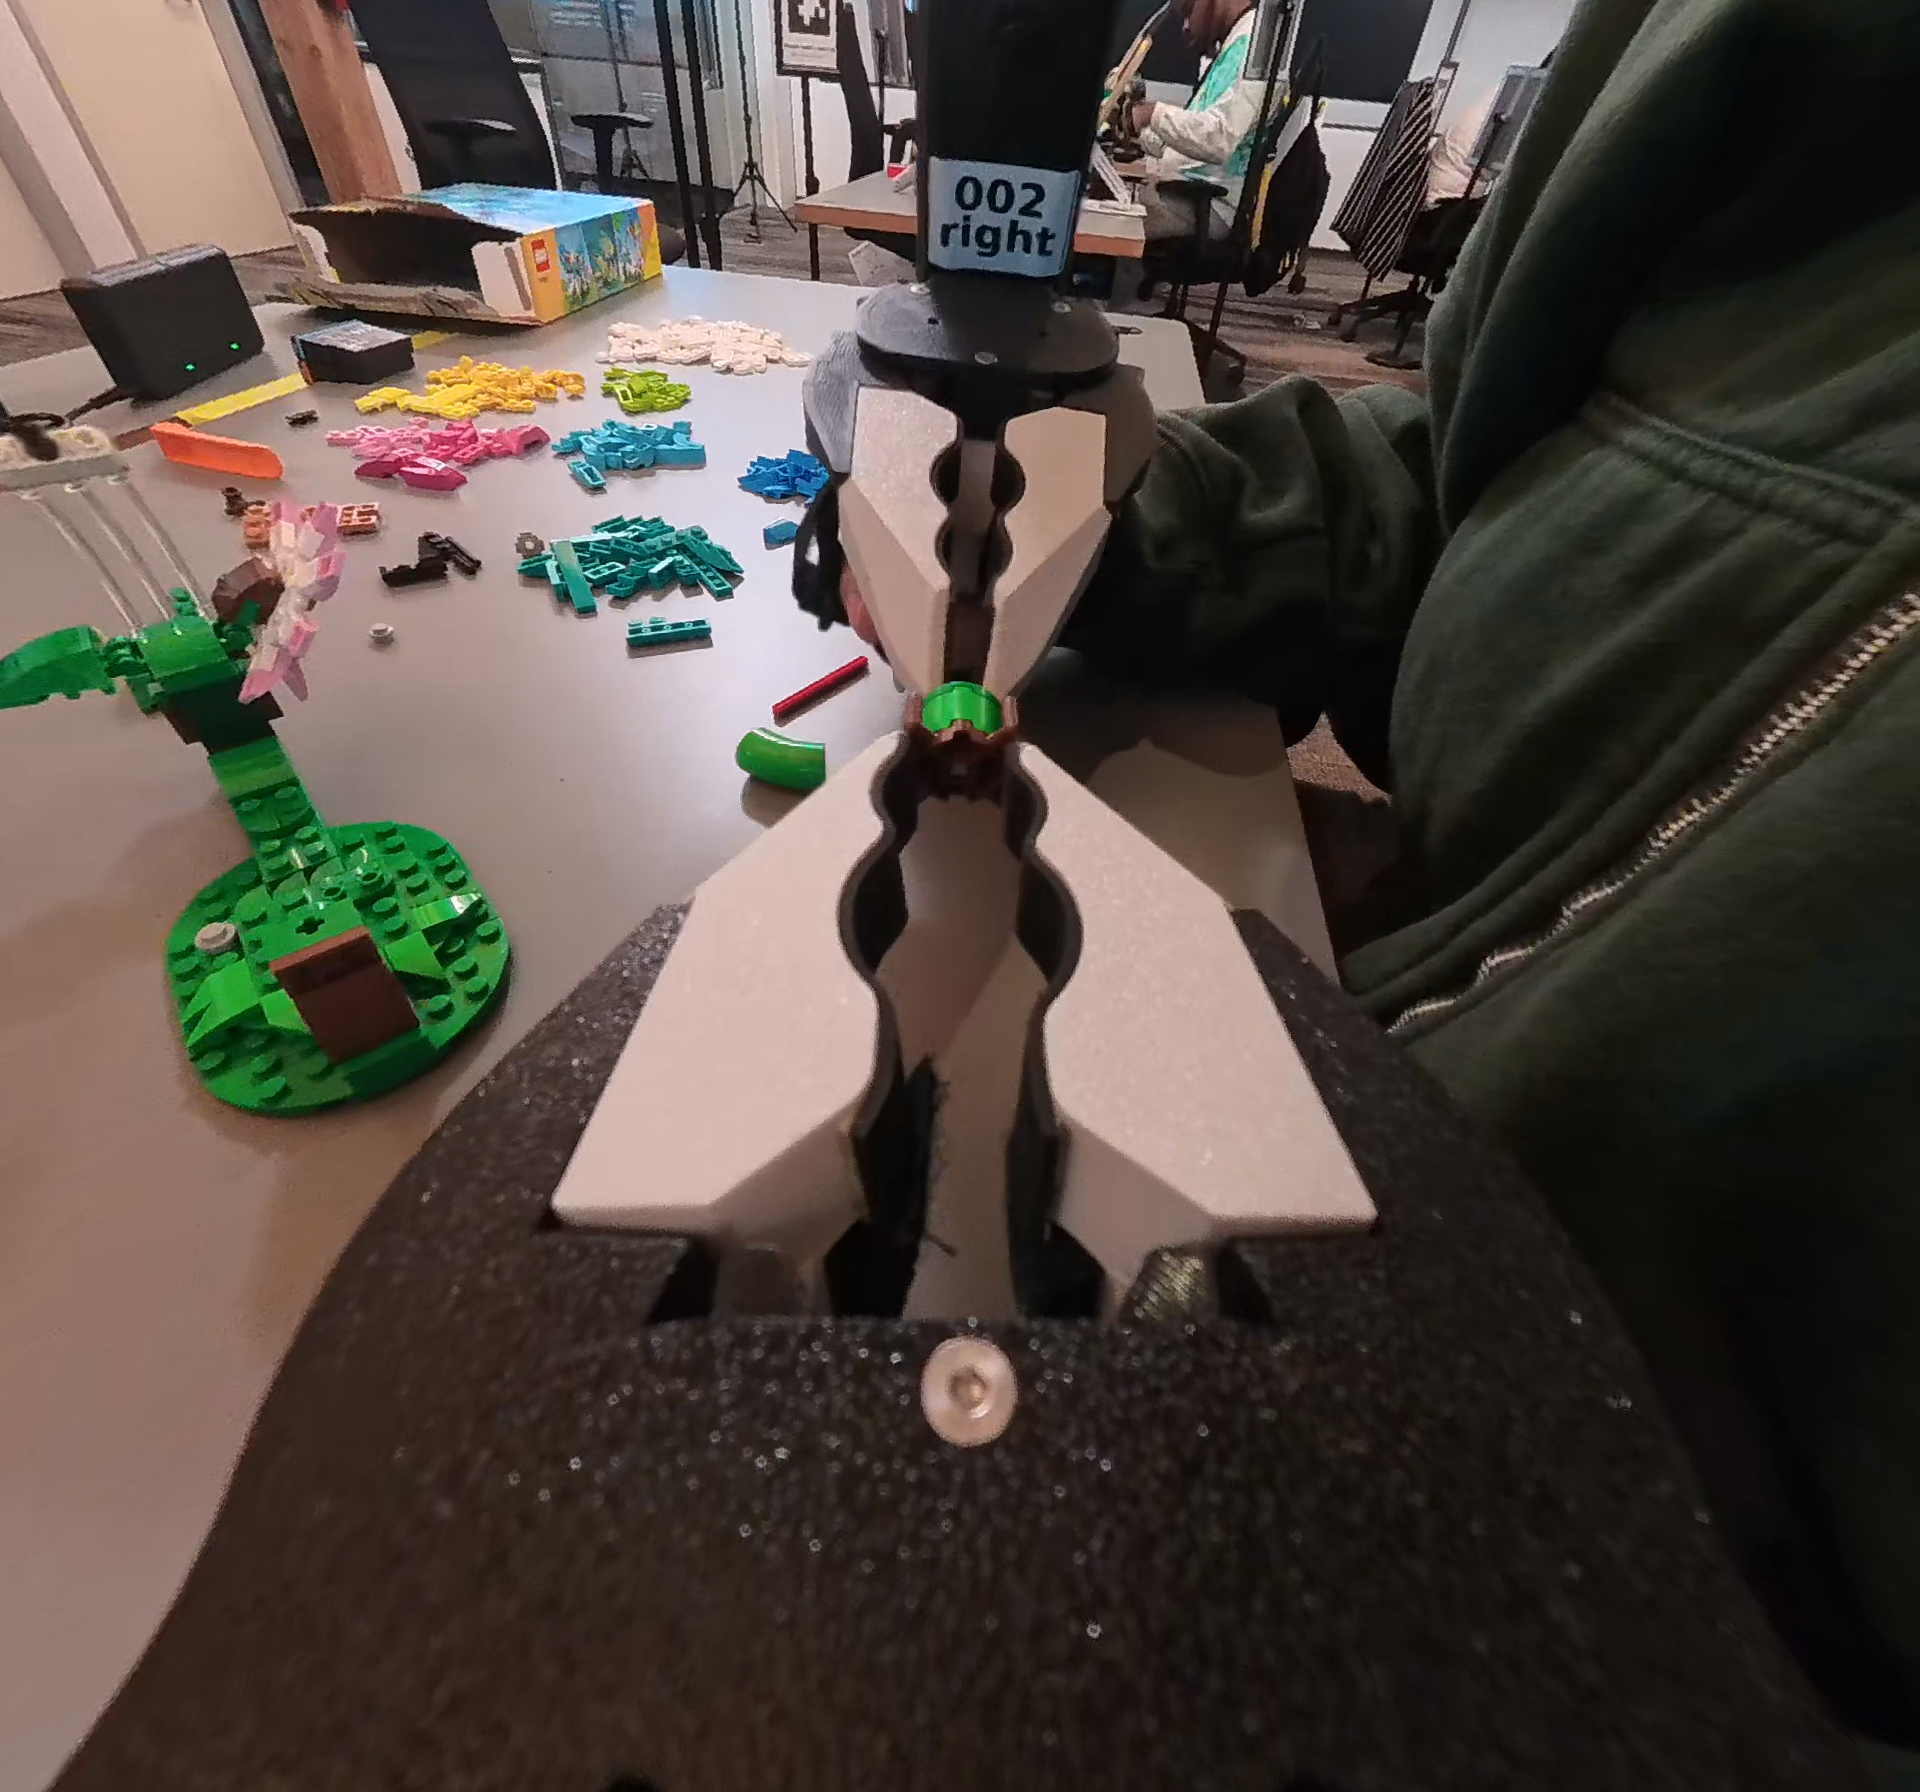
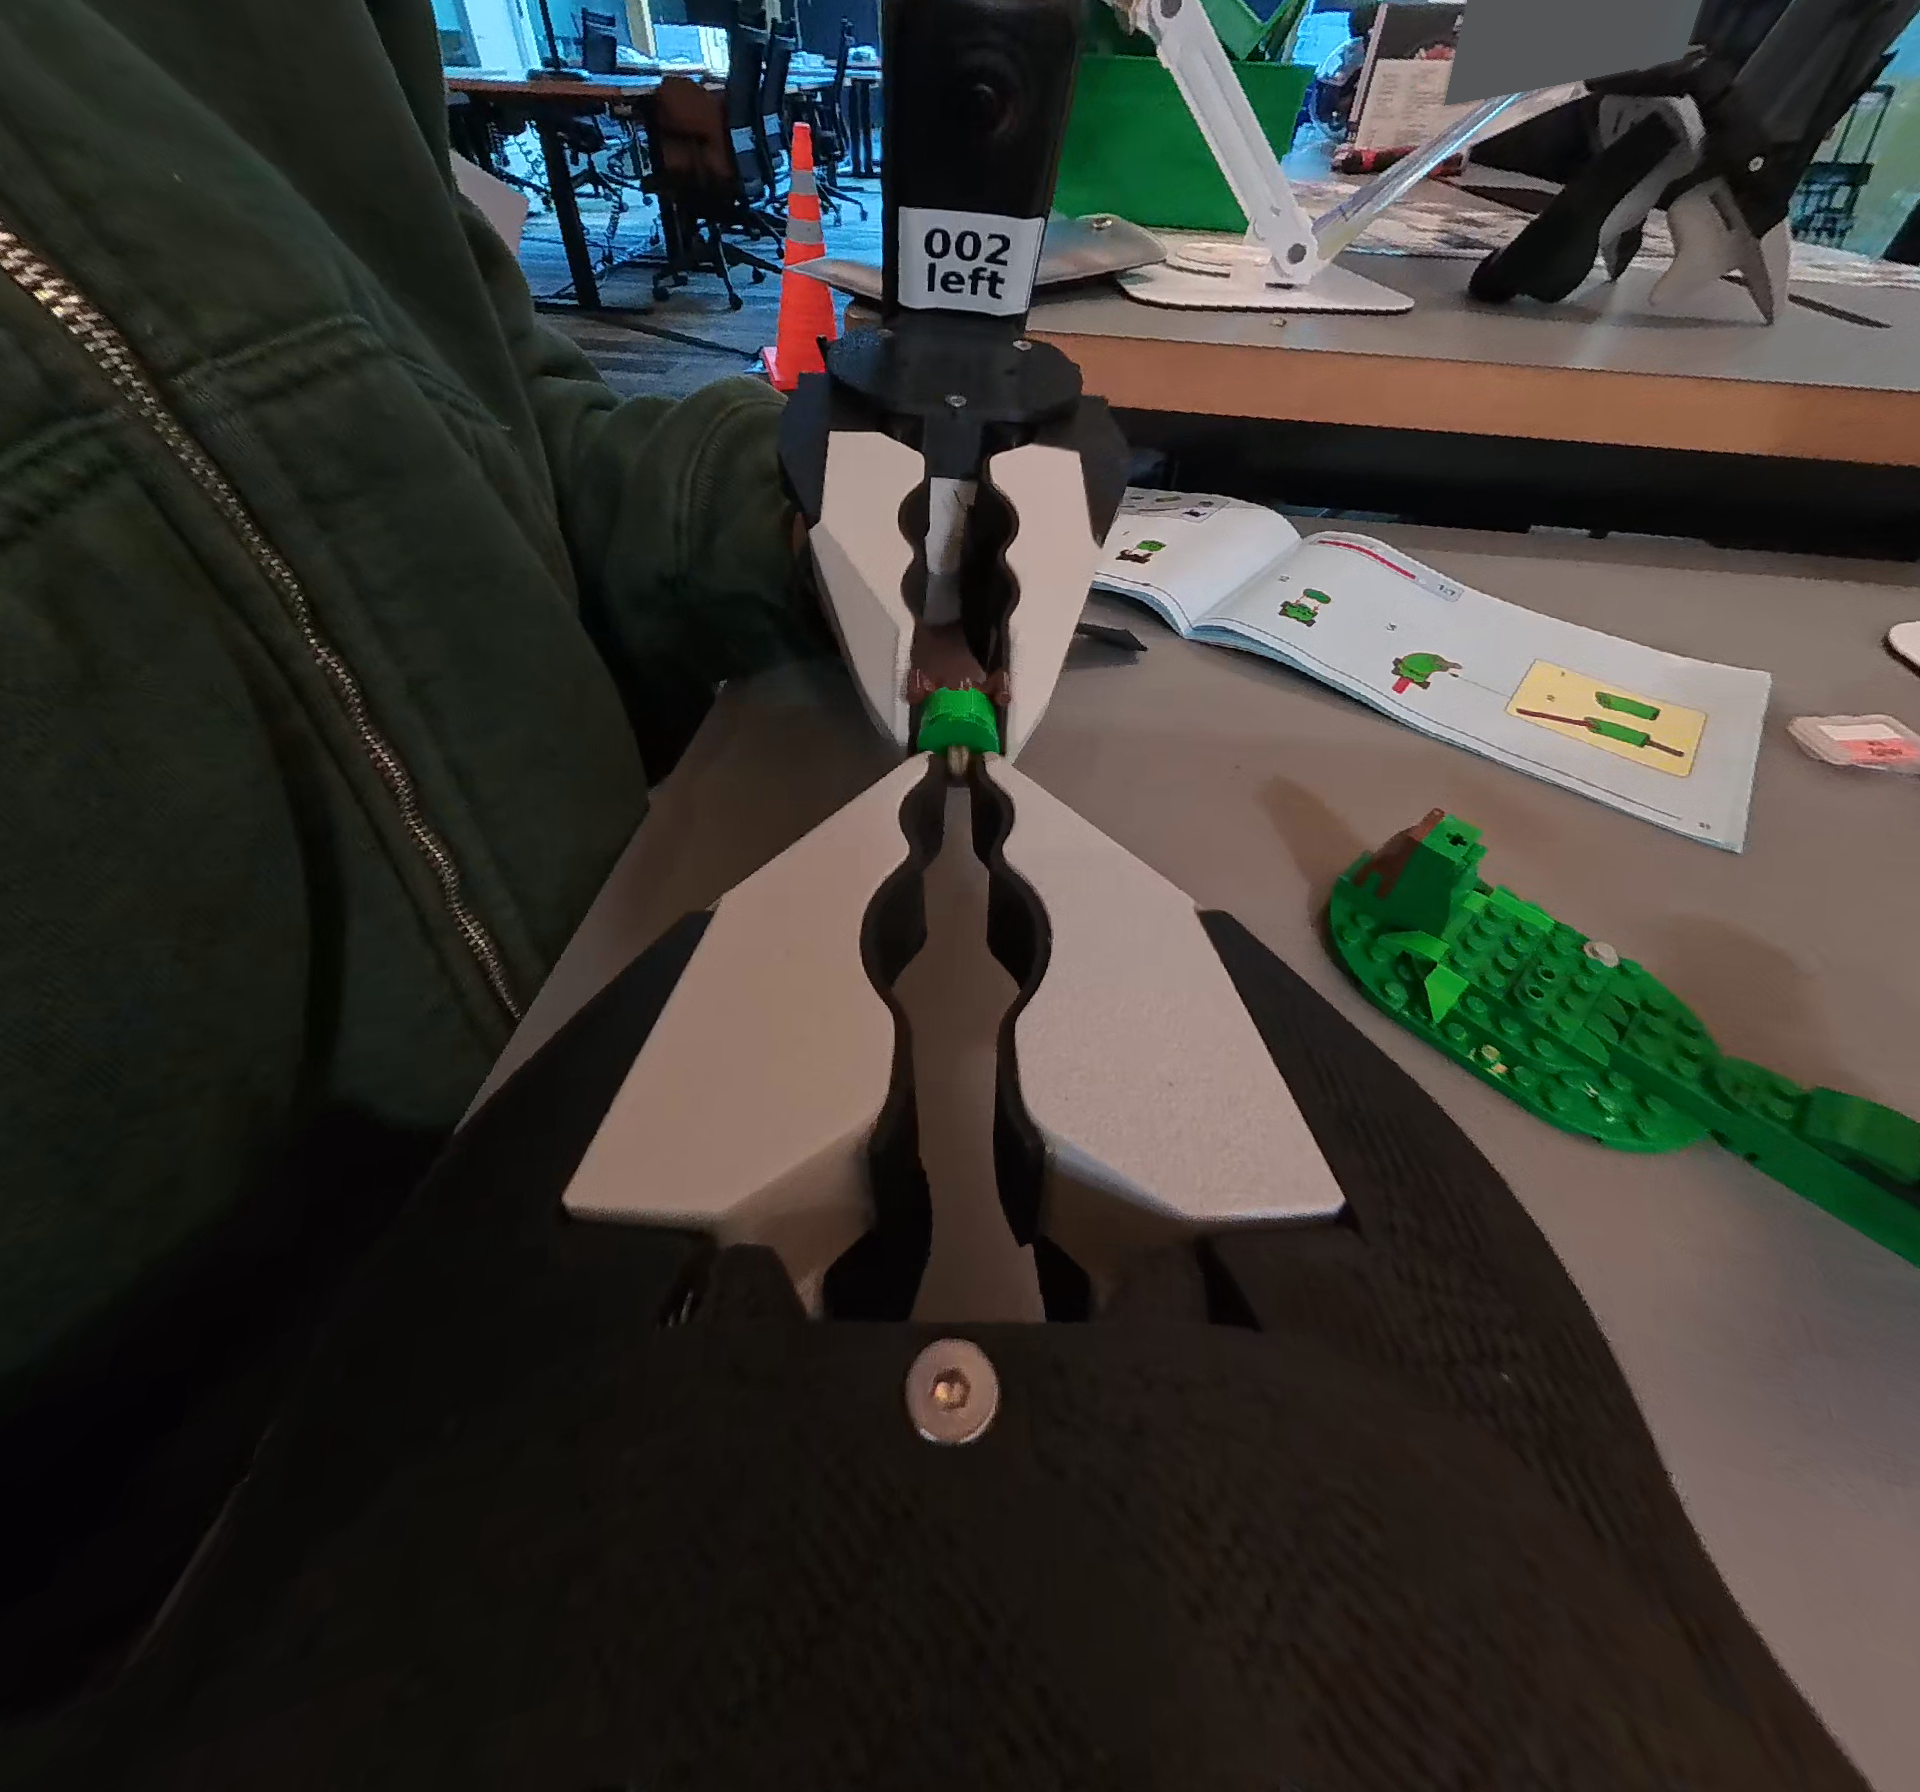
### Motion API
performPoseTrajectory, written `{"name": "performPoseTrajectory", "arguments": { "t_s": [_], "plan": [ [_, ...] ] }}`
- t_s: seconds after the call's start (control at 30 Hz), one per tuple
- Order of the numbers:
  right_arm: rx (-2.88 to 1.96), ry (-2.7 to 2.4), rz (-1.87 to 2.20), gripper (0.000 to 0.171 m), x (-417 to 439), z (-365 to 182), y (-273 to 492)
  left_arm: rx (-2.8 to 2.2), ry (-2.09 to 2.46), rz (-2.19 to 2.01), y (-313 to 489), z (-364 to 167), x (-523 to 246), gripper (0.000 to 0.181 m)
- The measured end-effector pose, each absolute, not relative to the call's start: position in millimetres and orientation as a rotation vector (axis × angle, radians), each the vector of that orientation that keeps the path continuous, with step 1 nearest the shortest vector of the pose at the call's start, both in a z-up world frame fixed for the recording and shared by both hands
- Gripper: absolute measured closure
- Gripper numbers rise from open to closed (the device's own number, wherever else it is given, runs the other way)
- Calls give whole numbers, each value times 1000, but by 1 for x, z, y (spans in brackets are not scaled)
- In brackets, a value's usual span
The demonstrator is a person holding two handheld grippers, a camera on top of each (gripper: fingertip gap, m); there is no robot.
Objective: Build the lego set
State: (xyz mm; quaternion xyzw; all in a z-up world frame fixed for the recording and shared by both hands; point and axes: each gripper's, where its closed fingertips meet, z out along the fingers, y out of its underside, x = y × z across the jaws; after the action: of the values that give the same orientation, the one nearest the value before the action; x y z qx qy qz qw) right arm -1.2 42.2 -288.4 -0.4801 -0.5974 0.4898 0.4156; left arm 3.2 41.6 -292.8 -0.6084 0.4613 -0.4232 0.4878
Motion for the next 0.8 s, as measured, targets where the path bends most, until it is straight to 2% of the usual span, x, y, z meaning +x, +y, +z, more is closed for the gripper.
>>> {"name": "performPoseTrajectory", "arguments": {
  "t_s": [0.8],
  "plan": [
    [-1171,-1604,1153,169,11,-296,34,-1489,1192,-1039,33,-299,12,167]
  ]
}}
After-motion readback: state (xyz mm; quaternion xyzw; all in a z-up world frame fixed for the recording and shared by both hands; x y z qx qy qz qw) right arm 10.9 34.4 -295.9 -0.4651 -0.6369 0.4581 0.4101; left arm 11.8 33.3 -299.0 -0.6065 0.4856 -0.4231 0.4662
